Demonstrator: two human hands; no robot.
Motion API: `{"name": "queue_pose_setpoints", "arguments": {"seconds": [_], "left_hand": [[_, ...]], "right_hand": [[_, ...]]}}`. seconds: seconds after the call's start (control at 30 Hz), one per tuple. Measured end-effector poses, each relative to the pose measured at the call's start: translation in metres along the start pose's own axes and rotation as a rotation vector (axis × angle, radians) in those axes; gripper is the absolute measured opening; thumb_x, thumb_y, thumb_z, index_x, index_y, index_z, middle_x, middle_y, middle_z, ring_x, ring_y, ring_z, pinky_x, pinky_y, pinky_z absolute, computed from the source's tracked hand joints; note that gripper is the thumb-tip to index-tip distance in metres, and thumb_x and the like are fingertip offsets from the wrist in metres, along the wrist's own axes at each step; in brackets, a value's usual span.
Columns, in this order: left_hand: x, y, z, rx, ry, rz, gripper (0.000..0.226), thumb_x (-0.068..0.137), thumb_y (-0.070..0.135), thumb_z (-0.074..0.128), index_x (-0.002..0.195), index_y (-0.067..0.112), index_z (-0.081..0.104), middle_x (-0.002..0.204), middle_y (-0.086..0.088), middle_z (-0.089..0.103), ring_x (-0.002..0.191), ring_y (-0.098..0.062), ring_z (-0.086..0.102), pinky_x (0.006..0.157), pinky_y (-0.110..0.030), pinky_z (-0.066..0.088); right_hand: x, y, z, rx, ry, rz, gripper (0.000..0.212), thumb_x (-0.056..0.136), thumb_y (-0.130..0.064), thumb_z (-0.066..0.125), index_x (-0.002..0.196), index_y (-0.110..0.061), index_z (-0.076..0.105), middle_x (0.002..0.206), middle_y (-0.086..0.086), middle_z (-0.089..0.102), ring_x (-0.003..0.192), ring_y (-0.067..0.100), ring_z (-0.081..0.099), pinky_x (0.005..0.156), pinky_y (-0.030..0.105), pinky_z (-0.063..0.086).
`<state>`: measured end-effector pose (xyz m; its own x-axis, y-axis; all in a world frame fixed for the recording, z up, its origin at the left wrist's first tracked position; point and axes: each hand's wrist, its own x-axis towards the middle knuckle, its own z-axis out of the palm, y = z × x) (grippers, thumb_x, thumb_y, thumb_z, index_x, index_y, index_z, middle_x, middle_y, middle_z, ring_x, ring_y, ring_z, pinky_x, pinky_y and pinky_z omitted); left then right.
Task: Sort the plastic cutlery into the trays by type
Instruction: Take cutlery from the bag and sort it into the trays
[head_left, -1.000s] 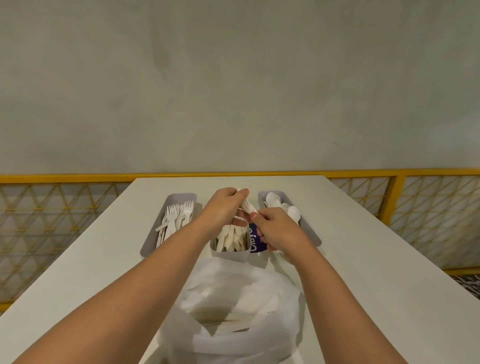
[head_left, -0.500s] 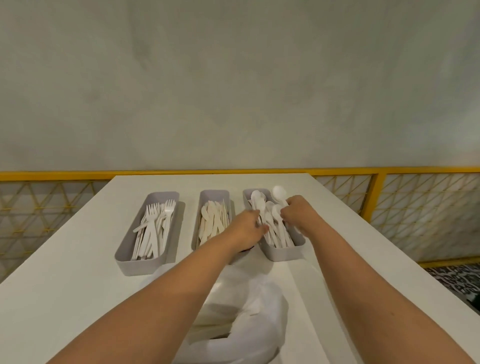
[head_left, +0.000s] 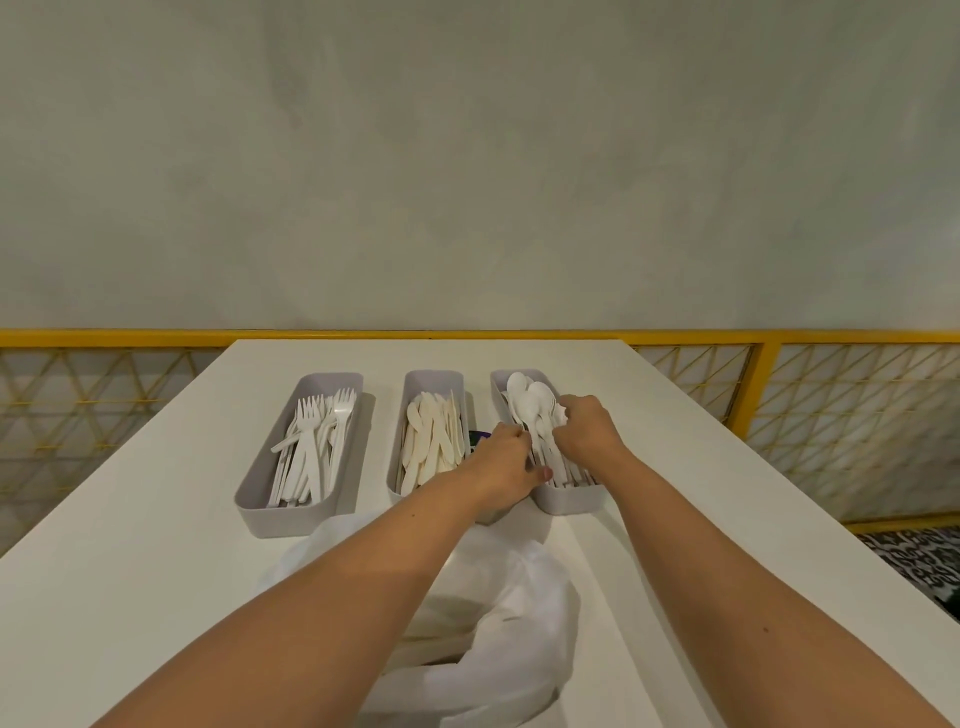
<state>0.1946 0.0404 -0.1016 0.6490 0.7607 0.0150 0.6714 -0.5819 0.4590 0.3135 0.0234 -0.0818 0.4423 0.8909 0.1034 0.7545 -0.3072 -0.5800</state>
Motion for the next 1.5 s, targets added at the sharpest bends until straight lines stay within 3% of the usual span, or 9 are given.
{"name": "queue_pose_setpoints", "arguments": {"seconds": [0.13,0.27,0.37,0.47,0.63,0.83,1.07,1.23,1.5], "left_hand": [[-0.019,0.002,-0.016,-0.058,0.114,0.041,0.041,0.094,0.027,0.051,0.131,0.010,0.048,0.132,-0.007,0.045,0.114,-0.024,0.050,0.094,-0.029,0.039],[-0.049,-0.009,-0.037,-0.083,0.142,0.052,0.023,0.090,0.020,0.058,0.110,0.011,0.060,0.104,-0.004,0.056,0.091,-0.016,0.051,0.071,-0.015,0.039],[-0.079,-0.023,-0.048,-0.050,0.019,0.074,0.008,0.087,0.016,0.061,0.091,0.012,0.067,0.076,0.008,0.056,0.070,-0.007,0.050,0.052,-0.005,0.036],[-0.109,-0.034,-0.053,0.028,-0.171,0.081,0.009,0.086,0.023,0.063,0.080,0.016,0.064,0.064,0.011,0.050,0.059,-0.003,0.044,0.053,-0.011,0.033],[-0.142,-0.052,-0.047,0.176,-0.381,-0.026,0.039,0.077,0.051,0.066,0.106,0.025,0.060,0.100,0.008,0.052,0.096,-0.012,0.052,0.088,-0.027,0.044],[-0.168,-0.073,-0.038,0.065,-0.349,0.033,0.060,0.078,0.048,0.067,0.131,0.032,0.043,0.129,0.016,0.043,0.119,-0.006,0.043,0.105,-0.028,0.037],[-0.181,-0.079,-0.033,-0.082,-0.275,0.059,0.062,0.077,0.041,0.072,0.131,0.033,0.042,0.129,0.019,0.045,0.120,0.000,0.043,0.106,-0.021,0.035],[-0.184,-0.071,-0.030,-0.039,-0.213,0.085,0.070,0.074,0.047,0.072,0.135,0.033,0.040,0.133,0.019,0.044,0.122,-0.001,0.043,0.106,-0.022,0.037],[-0.193,-0.066,-0.029,0.016,-0.041,0.104,0.082,0.074,0.049,0.072,0.141,0.036,0.027,0.145,0.018,0.030,0.129,-0.004,0.031,0.104,-0.019,0.029]], "right_hand": [[-0.019,-0.011,-0.013,0.078,-0.006,-0.099,0.041,0.090,-0.002,0.050,0.131,-0.008,0.051,0.127,0.015,0.053,0.110,0.028,0.054,0.082,0.027,0.042],[-0.053,-0.029,-0.021,0.136,-0.249,-0.179,0.019,0.090,-0.010,0.054,0.105,-0.012,0.066,0.096,0.006,0.060,0.079,0.017,0.053,0.063,0.018,0.041],[-0.078,-0.037,-0.015,0.105,-0.474,-0.256,0.013,0.087,-0.005,0.056,0.081,-0.013,0.065,0.078,0.006,0.062,0.069,0.014,0.058,0.067,0.021,0.050],[-0.099,-0.043,0.000,0.085,-0.640,-0.333,0.021,0.087,-0.002,0.058,0.072,-0.016,0.062,0.069,-0.001,0.061,0.063,0.007,0.060,0.067,0.017,0.052],[-0.123,-0.045,0.022,-0.057,-0.821,-0.448,0.017,0.082,-0.013,0.069,0.099,-0.012,0.072,0.076,-0.008,0.062,0.071,0.008,0.057,0.079,0.025,0.048],[-0.136,-0.046,0.031,-0.151,-0.913,-0.488,0.036,0.083,-0.018,0.069,0.118,-0.017,0.060,0.091,-0.006,0.049,0.087,0.011,0.048,0.096,0.034,0.044],[-0.141,-0.053,0.036,-0.193,-0.963,-0.493,0.030,0.085,-0.028,0.067,0.112,-0.019,0.060,0.076,-0.010,0.046,0.075,0.010,0.045,0.078,0.027,0.039],[-0.143,-0.055,0.032,-0.194,-1.052,-0.489,0.014,0.086,-0.027,0.065,0.089,-0.016,0.057,0.073,-0.005,0.045,0.074,0.013,0.042,0.075,0.029,0.035],[-0.147,-0.057,0.028,-0.244,-1.056,-0.434,0.028,0.090,-0.022,0.058,0.116,-0.014,0.057,0.101,-0.001,0.055,0.093,0.016,0.051,0.090,0.035,0.042]]}}
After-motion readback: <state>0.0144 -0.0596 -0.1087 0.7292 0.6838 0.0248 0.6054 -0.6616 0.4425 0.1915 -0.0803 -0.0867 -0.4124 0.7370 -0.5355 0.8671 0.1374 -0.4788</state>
